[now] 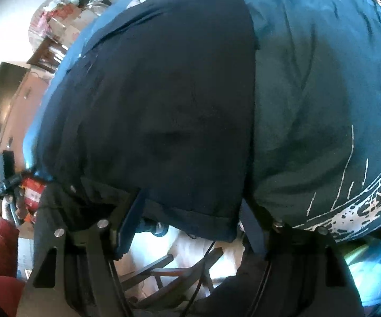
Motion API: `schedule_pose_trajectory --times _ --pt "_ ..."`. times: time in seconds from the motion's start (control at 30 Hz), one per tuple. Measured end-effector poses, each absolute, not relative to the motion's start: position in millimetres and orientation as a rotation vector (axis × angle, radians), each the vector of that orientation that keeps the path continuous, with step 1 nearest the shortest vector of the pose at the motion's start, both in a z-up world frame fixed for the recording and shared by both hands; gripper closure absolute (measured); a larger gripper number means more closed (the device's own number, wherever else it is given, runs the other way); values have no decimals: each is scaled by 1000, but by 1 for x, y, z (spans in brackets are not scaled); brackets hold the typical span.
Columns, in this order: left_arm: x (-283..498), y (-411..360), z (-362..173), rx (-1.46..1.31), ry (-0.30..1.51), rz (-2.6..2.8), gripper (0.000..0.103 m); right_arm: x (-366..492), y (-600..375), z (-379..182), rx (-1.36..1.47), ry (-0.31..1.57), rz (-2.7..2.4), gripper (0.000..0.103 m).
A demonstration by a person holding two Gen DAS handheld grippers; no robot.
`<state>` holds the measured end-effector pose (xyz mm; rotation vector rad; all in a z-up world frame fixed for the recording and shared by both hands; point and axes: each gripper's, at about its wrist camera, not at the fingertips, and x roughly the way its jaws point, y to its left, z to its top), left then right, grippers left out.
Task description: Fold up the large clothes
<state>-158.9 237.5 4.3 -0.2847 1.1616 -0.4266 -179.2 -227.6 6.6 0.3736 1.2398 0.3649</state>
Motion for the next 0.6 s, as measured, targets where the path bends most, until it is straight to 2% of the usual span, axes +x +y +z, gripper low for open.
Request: schedule_pose_trajectory --times 0.07,0.1,0.13,0.2,0.27,0.3,0.33,0.6 --pt "-159 235 6 -269 1164 -428 80 -178 -224 6 367 1234 362 24" --pt "-159 234 6 -263 1165 -428 87 -178 -222 6 367 1234 361 24" --pt "-159 233 7 -264 1165 -419 89 -178 -222 6 365 1235 360 24" --pt "-161 234 9 -289 1158 -414 94 -180 -222 8 351 1231 351 32" --pt "-164 236 17 -314 1143 -414 95 -182 -229 11 351 1234 318 76" --pt "-166 237 24 -328 1129 -423 96 -183 -235 15 380 1224 321 88" --pt "-169 238 34 -346 1107 -437 96 -187 -240 23 413 1202 336 95" --pt "-167 239 87 -495 974 -546 96 -197 -261 82 641 1042 476 97"
